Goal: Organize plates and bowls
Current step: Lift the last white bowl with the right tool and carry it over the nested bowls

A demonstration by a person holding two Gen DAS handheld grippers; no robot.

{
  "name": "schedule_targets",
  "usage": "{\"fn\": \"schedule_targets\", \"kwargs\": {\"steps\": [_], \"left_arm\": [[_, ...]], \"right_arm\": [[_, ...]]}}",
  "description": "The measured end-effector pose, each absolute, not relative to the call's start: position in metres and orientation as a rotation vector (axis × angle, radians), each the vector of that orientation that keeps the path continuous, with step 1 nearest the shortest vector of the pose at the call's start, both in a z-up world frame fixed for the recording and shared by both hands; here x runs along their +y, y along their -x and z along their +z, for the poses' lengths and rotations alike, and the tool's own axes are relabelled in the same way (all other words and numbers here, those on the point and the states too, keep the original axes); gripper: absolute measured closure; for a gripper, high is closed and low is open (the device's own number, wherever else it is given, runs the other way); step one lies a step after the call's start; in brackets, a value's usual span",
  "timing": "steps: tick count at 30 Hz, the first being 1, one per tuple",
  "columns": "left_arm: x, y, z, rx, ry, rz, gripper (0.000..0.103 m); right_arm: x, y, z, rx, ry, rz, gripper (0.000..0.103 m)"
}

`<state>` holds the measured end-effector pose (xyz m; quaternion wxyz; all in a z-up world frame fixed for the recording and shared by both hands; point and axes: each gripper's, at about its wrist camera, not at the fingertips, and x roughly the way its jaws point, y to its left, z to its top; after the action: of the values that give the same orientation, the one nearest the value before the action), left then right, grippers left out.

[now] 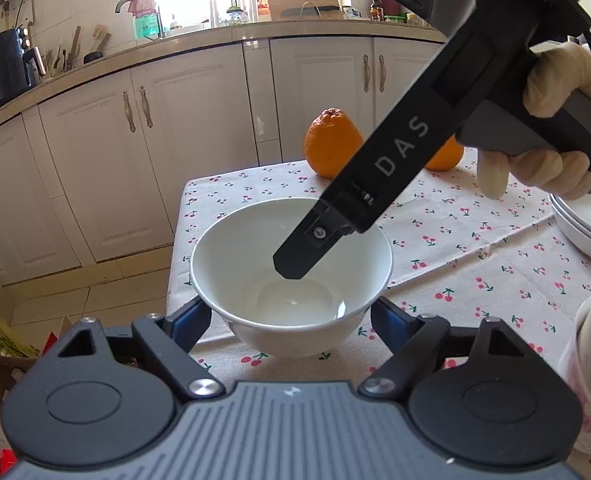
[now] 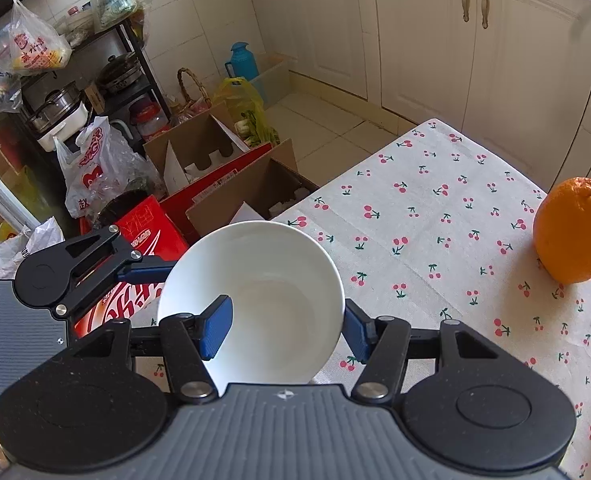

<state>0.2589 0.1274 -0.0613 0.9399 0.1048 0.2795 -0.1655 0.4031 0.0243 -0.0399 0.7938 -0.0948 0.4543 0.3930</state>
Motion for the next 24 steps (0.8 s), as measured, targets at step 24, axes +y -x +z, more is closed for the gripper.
{"fn": "schedule_targets", "kwargs": {"steps": [24], "left_arm": [[0.094, -0.165, -0.018, 0.537, -0.229, -0.370, 0.017]], "right_arm": [[-0.023, -0.293, 0.008, 0.883, 0.204, 0.873, 0.038]]}}
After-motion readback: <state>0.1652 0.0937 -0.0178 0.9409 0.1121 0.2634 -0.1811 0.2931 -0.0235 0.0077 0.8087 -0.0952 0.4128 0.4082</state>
